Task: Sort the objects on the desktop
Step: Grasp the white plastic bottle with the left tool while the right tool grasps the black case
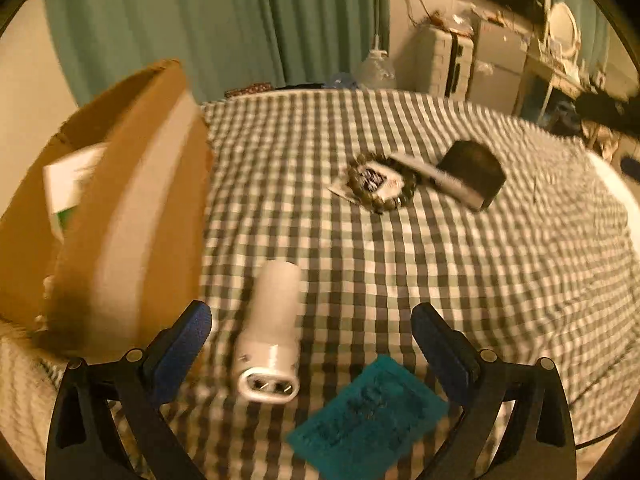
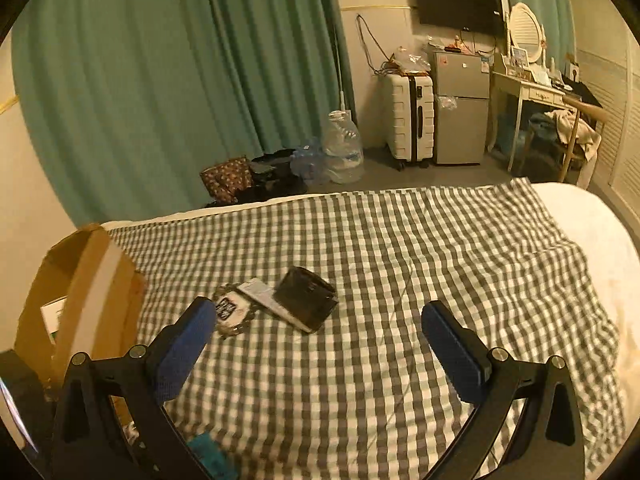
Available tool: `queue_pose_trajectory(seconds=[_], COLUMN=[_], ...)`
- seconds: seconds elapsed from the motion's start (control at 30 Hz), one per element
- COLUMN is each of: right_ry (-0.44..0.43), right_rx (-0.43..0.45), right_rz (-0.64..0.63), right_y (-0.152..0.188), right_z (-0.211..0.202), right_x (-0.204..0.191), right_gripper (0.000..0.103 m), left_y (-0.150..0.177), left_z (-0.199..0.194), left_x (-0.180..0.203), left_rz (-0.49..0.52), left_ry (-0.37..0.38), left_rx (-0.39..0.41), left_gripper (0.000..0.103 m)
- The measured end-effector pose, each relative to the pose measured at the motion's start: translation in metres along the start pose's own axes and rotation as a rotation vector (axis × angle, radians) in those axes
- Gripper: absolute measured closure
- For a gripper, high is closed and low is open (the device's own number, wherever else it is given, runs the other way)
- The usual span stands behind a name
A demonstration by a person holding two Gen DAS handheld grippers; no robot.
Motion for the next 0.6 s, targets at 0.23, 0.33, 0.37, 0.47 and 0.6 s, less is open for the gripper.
queue_pose_trajectory(seconds=[0.23, 0.33, 0.37, 0.47, 0.6], right_ry=[0.035, 0.042, 0.034, 0.046, 0.019], right_rx=[0.035, 0.023, 0.01, -0.013, -0.07], right_rz=[-0.215, -0.257, -0.256, -0.249, -0.193], right_y=[0.007, 0.013, 0.015, 0.019, 0.022], right_z=[0.057, 0.082, 0.093, 0.116, 0.138], right_x=[-0.024, -0.029, -0.03, -0.028, -0.02], right_gripper=[0.0, 0.0, 0.0, 0.0, 0.006], left_y=[0.007, 0.012, 0.014, 0.015, 0.017], left_z=[0.04, 0.055, 0.059, 0.064, 0.06], left_x=[0.004, 0.003, 0.002, -0.003, -0.005], left_rz=[0.086, 0.071, 0.069, 0.034, 0.04], left_ry=[-0.07, -0.047, -0.043, -0.004, -0.007], left_rx=[-0.006, -0.059, -0.065, -0.07, -0.061], left_gripper=[0.001, 0.001, 0.001, 0.005, 0.017])
Point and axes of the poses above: each gripper's, at about its wrist camera, not at the fingertips, and z roughly the way its jaws point, x to its right, y to its underside, the point moved 6 cm from there along z, roughly the way its jaws point, and after that the axes turned 3 degrees about x, right-handed, at the moved point
